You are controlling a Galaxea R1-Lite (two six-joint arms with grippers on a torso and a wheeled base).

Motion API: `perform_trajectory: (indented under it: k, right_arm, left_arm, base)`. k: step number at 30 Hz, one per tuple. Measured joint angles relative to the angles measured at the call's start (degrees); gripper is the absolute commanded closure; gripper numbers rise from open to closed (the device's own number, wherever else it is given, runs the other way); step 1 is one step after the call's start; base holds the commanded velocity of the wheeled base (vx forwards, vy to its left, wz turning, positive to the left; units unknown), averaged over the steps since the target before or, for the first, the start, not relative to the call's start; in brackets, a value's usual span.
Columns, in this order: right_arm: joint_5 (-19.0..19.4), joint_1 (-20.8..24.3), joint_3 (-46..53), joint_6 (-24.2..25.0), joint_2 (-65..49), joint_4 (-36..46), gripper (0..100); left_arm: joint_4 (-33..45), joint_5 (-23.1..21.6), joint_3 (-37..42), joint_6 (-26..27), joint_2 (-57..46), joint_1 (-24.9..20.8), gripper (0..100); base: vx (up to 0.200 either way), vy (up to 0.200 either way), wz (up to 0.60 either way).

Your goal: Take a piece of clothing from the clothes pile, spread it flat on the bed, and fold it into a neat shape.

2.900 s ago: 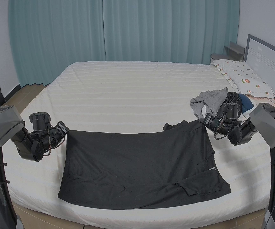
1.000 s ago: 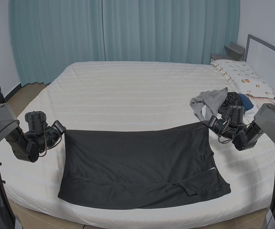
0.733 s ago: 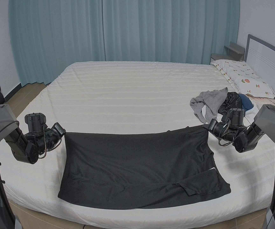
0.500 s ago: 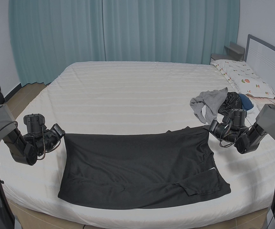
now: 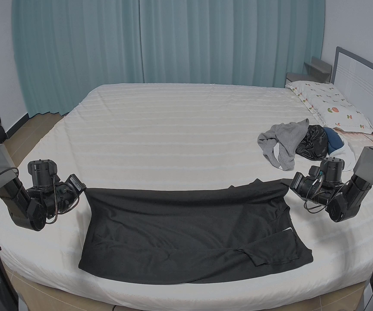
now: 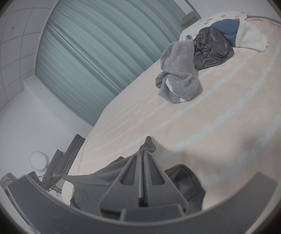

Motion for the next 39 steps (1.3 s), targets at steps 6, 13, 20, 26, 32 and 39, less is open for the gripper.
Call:
perform_trajectory:
  k: [6, 13, 20, 26, 32, 39]
  right_arm:
    - [2.51, -0.62, 5.07, -0.02, -0.63, -4.11, 100]
    - [3.50, -1.24, 9.67, -0.17, -0.13, -8.22, 100]
    - [5.67, -2.63, 13.64, -2.62, 0.20, -9.08, 100]
    - [10.40, -3.84, 17.03, -5.75, 0.59, -9.09, 100]
    - [11.19, -4.58, 18.74, -6.90, 1.19, -9.12, 100]
    - [11.22, -5.13, 19.61, -9.01, 2.23, -9.12, 100]
  left_arm:
    - [0.00, -0.24, 2.43, 0.01, -1.05, 0.00, 100]
    - [0.00, -0.50, 5.30, 0.01, -1.11, -0.29, 100]
    - [-0.05, -1.54, 8.47, 0.22, -1.10, -0.40, 100]
    - [-0.09, -3.34, 11.03, 0.37, -1.07, -0.33, 100]
    - [-0.09, -3.73, 13.29, 0.37, -0.99, -0.38, 100]
    - [-0.11, -4.55, 14.99, 0.37, -0.69, -0.38, 100]
  base:
    - [0.000, 0.000, 0.00]
    - [0.000, 0.000, 0.00]
    - [0.000, 0.000, 0.00]
    - [0.000, 0.000, 0.00]
    - [0.000, 0.000, 0.00]
    - [0.000, 0.000, 0.00]
